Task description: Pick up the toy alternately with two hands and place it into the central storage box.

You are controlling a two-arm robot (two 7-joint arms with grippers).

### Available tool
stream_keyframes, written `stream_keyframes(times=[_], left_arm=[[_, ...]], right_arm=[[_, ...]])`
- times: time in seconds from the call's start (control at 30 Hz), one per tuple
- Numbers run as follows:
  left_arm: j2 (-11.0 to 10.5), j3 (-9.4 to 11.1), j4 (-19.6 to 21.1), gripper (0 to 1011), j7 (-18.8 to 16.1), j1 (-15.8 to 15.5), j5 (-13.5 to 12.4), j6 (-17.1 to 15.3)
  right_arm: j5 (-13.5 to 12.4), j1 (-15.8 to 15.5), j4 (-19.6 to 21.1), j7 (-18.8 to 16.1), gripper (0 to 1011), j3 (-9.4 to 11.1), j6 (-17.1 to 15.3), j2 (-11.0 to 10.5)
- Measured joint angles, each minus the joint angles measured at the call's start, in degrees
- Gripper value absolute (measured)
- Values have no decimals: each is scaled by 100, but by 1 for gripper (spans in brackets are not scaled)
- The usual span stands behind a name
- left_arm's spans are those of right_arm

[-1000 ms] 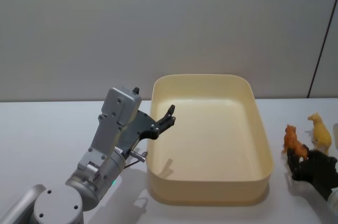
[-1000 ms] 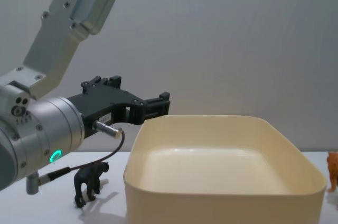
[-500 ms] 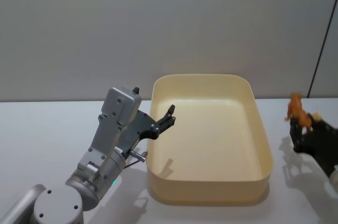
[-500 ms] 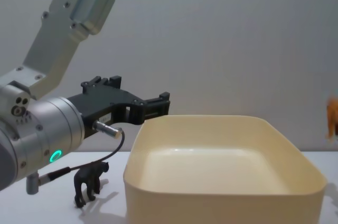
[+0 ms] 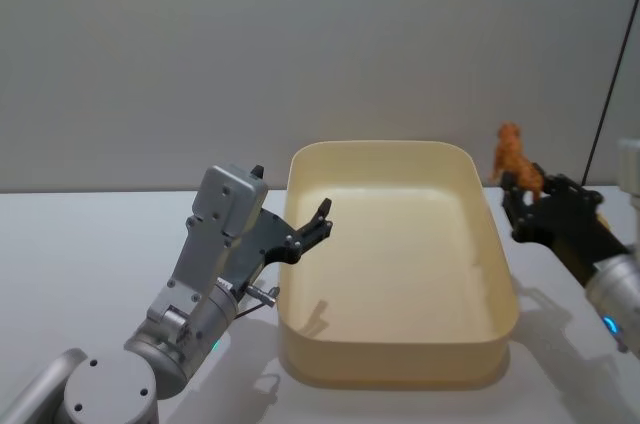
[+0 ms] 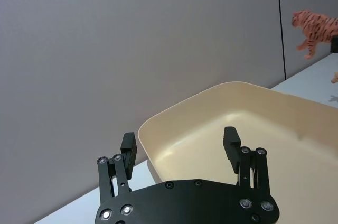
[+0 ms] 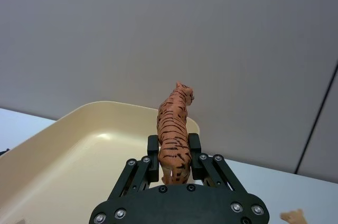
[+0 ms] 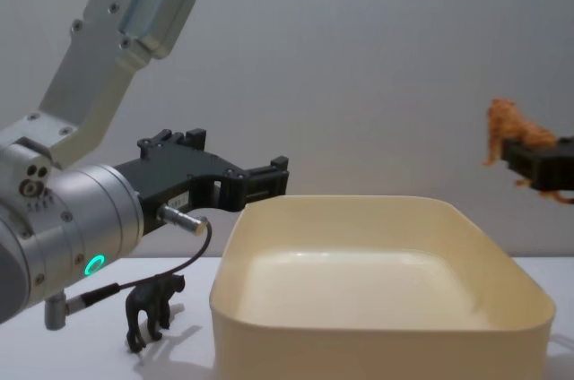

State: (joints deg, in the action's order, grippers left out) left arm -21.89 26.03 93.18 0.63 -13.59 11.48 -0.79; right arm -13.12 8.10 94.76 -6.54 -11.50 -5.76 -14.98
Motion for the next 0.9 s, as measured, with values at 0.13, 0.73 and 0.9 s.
stream_keyframes(times=[0.13,0.73,0.9], left_arm=[[0,0,0,1002,0,0,0,0],[0,0,0,1002,-1,0,0,0],[0,0,0,1002,0,0,0,0]], right_arm=[[-12,206,-157,-184,306,-50,-195,117],[-11,966,-976,-639,822,-246,-851,563],[-14,928,-924,-611,954,-215,-823,522]])
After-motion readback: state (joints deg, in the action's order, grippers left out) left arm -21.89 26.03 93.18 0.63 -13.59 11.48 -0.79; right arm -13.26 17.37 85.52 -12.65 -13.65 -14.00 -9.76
